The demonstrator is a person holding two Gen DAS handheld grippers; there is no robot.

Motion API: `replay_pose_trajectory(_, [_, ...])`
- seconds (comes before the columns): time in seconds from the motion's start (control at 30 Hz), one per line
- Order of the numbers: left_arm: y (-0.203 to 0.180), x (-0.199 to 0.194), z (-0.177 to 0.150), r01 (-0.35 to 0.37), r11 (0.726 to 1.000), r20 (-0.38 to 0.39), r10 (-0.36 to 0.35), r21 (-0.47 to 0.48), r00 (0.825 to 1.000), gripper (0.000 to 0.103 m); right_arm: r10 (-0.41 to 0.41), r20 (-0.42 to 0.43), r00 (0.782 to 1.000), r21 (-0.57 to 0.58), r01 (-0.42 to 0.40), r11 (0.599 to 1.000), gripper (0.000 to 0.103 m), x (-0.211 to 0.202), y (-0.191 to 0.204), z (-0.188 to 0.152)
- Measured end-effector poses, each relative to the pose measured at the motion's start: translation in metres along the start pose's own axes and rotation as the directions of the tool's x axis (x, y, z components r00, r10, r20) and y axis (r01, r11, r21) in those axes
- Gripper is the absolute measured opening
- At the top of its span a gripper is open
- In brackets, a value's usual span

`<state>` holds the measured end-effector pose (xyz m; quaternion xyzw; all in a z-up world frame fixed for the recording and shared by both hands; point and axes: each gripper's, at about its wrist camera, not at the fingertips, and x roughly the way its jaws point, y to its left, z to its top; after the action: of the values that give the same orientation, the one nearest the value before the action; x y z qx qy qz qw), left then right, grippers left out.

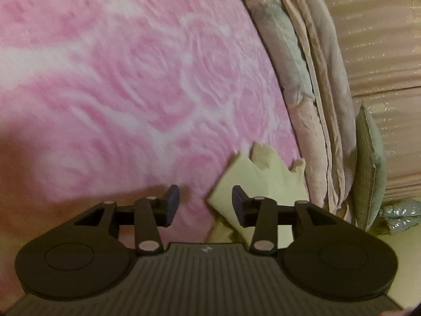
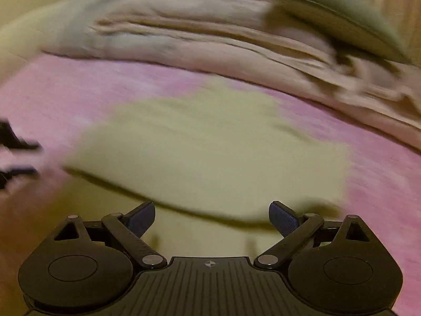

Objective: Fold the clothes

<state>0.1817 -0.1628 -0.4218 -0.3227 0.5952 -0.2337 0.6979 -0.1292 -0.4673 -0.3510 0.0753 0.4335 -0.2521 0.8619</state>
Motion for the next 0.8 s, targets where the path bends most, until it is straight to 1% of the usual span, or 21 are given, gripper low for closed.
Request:
replay_pose_trajectory(0.07, [-0.004,0.017,-0.004,0.011,1.0,-0.018,-0.012,-0.016,1.0,0.039,-0.078,-0.027,0.997,0.011,0.078,0.997,0.096,-0.007,-0.026,-0.017])
replay_pose_trajectory(0.13, [-0.007,0.03,-0.008,0.024,0.999,-0.023,-0.025,-0.028,0.999,0.038,-0.13,-0.032,0.991,0.026,0.131,0.991,0.096,-0.005,-0.045,-0.028])
replay_pose_trajectory(0.17, [-0.008,0.034,-0.01,0.034,0.999,-0.008,-0.035,-0.032,0.999,0.031,-0.148,-0.022,0.989,0.028,0.149,0.988,0.096,-0.004,-0.052,-0.031])
replay_pose_trajectory(0.2, [-0.009,0.035,-0.012,0.043,0.998,0.013,-0.043,-0.037,0.999,0.021,-0.166,-0.011,0.986,0.027,0.167,0.986,0.096,-0.002,-0.057,-0.032])
replay_pose_trajectory(0.23, [-0.012,0.035,-0.012,0.058,0.998,0.034,-0.057,-0.031,0.998,0.004,-0.185,0.002,0.983,0.018,0.185,0.982,0.096,0.002,-0.058,-0.03])
replay_pose_trajectory(0.27, [-0.017,0.031,-0.012,0.076,0.997,0.06,-0.076,0.002,0.995,0.003,-0.204,0.015,0.979,0.01,0.204,0.979,0.096,0.006,-0.06,-0.028])
replay_pose_trajectory(0.3, [-0.024,0.024,-0.011,0.091,0.994,0.092,-0.095,0.053,0.991,0.003,-0.223,0.028,0.974,0.002,0.223,0.975,0.094,0.01,-0.061,-0.027])
replay_pose_trajectory(0.33, [-0.032,0.018,-0.01,0.099,0.989,0.117,-0.112,0.112,0.987,0.003,-0.242,0.041,0.969,-0.006,0.242,0.97,0.087,0.014,-0.062,-0.025])
replay_pose_trajectory(0.37, [-0.041,0.011,-0.008,0.102,0.979,0.137,-0.128,0.178,0.982,0.003,-0.26,0.055,0.964,-0.013,0.261,0.965,0.067,0.018,-0.063,-0.023])
replay_pose_trajectory(0.4, [-0.048,0.005,-0.006,0.094,0.968,0.155,-0.132,0.232,0.979,0.003,-0.277,0.065,0.959,-0.011,0.278,0.96,0.055,0.022,-0.065,-0.022])
replay_pose_trajectory(0.43, [-0.053,-0.001,-0.004,0.077,0.958,0.172,-0.128,0.276,0.977,0.003,-0.296,0.068,0.953,0.015,0.296,0.955,0.052,0.024,-0.07,-0.021])
replay_pose_trajectory(0.47, [-0.055,-0.004,-0.002,0.053,0.949,0.187,-0.116,0.311,0.975,0.003,-0.324,0.068,0.943,0.037,0.323,0.946,0.049,0.026,-0.075,-0.022])
replay_pose_trajectory(0.53, [-0.054,-0.005,0.003,0.001,0.932,0.206,-0.081,0.363,0.975,0.003,-0.37,0.042,0.928,0.025,0.369,0.929,0.049,0.033,-0.082,-0.028])
replay_pose_trajectory(0.6, [-0.048,0.004,0.002,-0.078,0.904,0.201,-0.009,0.421,0.98,0.003,-0.362,-0.037,0.932,-0.026,0.361,0.932,0.049,0.047,-0.086,-0.035])
replay_pose_trajectory(0.63, [-0.044,0.01,0.002,-0.116,0.892,0.188,0.035,0.437,0.981,0.003,-0.356,-0.045,0.934,-0.03,0.354,0.935,0.049,0.047,-0.087,-0.037])
replay_pose_trajectory(0.67, [-0.039,0.017,0.001,-0.138,0.891,0.166,0.072,0.433,0.984,0.004,-0.349,-0.054,0.935,-0.034,0.348,0.937,0.049,0.048,-0.088,-0.039])
replay_pose_trajectory(0.7, [-0.035,0.021,0.0,-0.15,0.894,0.152,0.093,0.423,0.984,0.004,-0.342,-0.063,0.938,-0.041,0.34,0.939,0.049,0.047,-0.089,-0.04])
replay_pose_trajectory(0.8, [-0.029,0.02,-0.009,-0.162,0.907,0.148,0.112,0.389,0.983,0.007,-0.305,-0.089,0.948,-0.065,0.3,0.952,0.049,0.04,-0.094,-0.034])
